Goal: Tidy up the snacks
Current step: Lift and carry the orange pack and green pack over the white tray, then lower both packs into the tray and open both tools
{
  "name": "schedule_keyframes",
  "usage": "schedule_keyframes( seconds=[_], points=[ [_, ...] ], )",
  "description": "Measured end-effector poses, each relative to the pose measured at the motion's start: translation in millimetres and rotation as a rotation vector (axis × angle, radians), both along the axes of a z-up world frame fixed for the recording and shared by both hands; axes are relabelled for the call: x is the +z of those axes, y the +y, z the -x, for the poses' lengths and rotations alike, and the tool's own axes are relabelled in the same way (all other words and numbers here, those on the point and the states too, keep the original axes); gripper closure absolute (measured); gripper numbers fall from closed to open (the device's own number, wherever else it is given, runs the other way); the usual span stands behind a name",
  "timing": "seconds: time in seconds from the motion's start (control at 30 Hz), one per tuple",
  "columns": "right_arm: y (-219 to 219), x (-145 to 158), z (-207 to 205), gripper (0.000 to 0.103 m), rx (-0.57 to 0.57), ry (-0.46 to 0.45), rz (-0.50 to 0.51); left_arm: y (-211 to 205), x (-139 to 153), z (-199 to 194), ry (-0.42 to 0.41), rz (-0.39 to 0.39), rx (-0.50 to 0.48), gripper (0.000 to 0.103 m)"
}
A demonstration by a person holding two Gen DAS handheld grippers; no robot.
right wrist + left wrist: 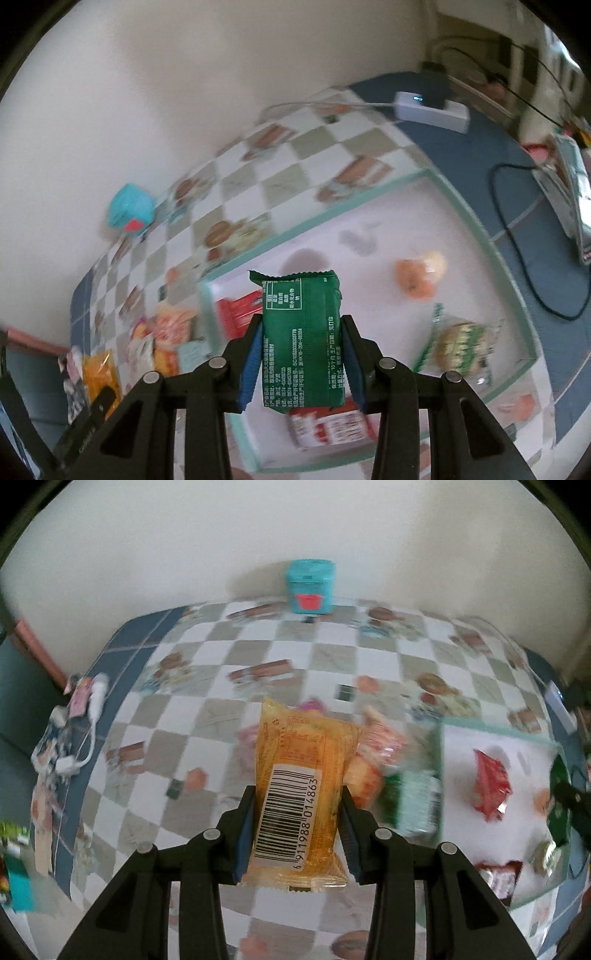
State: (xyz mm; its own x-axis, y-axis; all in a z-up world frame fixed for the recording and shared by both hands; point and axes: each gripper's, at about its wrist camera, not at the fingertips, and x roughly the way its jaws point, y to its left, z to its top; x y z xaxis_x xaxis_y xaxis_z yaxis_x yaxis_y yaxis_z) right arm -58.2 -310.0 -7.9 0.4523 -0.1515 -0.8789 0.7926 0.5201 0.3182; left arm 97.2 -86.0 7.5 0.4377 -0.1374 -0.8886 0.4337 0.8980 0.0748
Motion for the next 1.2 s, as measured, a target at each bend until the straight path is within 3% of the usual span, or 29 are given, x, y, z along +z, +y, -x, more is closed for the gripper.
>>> schedule_keyframes(
  seconds=[0.17,0.3,0.47,0.77,1.2],
  points=[
    [-26,-17,19,0.061,-0.063,0.006,-0.057,-37,-1,25,0.043,0.046,-0.126,0.06],
    [-34,-25,25,0.061,-0.076,0.01,-0.078,-66,-8,46,0.122,0.091,-0.221,0.06],
    [-35,-32,25,0.06,-0.067,0.015,-0.103,-99,-28,69,0.174,0.041,-0.301,0.06],
    [-37,-45,23,0.06,-0.058,0.043,-0.136,-113,-45,78,0.23,0.01,-0.313,0.06],
    [-41,-55,21,0.06,-0.063,0.076,-0.147,-131,-67,74,0.239,-0.003,-0.299,0.06]
  ],
)
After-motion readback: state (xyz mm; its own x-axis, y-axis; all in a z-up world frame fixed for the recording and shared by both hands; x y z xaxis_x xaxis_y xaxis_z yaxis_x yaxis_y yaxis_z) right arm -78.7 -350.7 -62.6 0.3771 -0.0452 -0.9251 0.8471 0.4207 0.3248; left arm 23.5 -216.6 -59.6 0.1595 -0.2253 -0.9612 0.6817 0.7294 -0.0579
